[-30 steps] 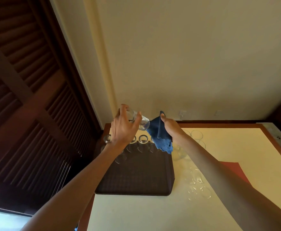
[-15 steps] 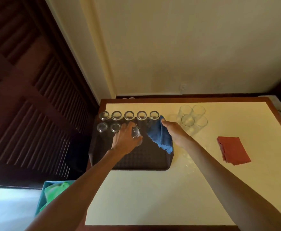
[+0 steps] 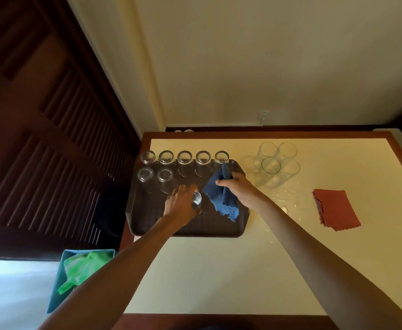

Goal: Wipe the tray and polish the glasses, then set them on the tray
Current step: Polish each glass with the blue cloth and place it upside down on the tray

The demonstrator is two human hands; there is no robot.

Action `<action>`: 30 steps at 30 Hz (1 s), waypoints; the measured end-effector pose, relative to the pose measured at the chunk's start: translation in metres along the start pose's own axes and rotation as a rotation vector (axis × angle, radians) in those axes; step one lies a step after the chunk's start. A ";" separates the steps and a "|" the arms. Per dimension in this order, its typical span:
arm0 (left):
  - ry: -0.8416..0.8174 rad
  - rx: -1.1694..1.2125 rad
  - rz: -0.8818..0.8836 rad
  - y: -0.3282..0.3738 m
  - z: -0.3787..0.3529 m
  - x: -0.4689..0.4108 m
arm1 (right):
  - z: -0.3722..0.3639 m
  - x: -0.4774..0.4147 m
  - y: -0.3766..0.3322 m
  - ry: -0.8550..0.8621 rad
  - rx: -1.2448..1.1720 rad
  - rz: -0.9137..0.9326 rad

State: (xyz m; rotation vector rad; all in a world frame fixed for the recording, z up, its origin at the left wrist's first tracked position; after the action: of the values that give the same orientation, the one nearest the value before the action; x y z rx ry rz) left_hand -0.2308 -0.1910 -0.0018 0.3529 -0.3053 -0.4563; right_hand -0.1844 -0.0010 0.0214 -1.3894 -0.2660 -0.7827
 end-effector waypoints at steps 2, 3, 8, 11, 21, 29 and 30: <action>-0.044 0.012 0.014 -0.003 0.001 0.000 | 0.000 0.001 -0.004 -0.001 -0.084 -0.043; -0.105 -0.004 0.023 -0.005 0.002 -0.002 | 0.001 0.001 -0.005 0.012 -0.119 -0.058; -0.390 -0.033 0.005 -0.007 0.044 -0.028 | 0.008 0.012 -0.021 0.037 -0.172 -0.049; -0.295 0.296 0.007 0.009 0.093 -0.038 | 0.007 0.021 -0.036 -0.018 -0.178 -0.013; -0.224 0.639 0.033 0.040 0.136 -0.033 | 0.005 0.043 -0.073 -0.180 -0.127 0.034; -0.040 0.740 0.159 0.028 0.151 -0.034 | 0.019 0.047 -0.061 -0.310 -0.153 0.025; -0.006 0.742 0.177 0.026 0.152 -0.034 | 0.019 0.048 -0.062 -0.281 -0.204 0.037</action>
State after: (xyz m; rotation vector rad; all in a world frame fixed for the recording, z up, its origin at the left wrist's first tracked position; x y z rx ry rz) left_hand -0.3053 -0.1928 0.1377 1.0378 -0.5047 -0.1531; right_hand -0.1836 0.0024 0.1019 -1.6951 -0.3852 -0.5947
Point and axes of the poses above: each hand's wrist, its own x-axis away from the middle knuckle, its own z-axis out of the back of the hand, y = z × x, the point moved 2 cm from there along -x, towards the middle knuckle, and after that the axes turned 5 degrees about y, right-handed, at the moved point
